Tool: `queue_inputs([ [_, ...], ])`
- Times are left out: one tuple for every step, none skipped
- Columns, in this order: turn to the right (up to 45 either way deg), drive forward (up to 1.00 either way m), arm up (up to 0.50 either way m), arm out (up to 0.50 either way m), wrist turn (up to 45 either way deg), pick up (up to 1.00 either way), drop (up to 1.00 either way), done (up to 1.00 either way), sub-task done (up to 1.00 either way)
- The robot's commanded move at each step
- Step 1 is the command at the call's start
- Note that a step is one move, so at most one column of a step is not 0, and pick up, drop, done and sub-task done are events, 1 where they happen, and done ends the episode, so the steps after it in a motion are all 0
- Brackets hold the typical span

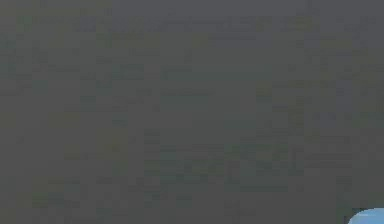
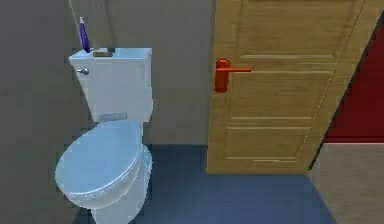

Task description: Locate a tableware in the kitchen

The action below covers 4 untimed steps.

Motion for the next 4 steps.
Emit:
queue_inputs([
  [-18.0, 0.00, 0.00, 0.00, 0.0, 0.00, 0.00, 0.00, 0.00],
  [0.0, 0.45, 0.00, 0.00, 0.0, 0.00, 0.00, 0.00, 0.00],
  [-45.0, 0.00, 0.00, 0.00, 0.0, 0.00, 0.00, 0.00, 0.00],
  [-36.0, 0.00, 0.00, 0.00, 0.0, 0.00, 0.00, 0.00, 0.00],
])
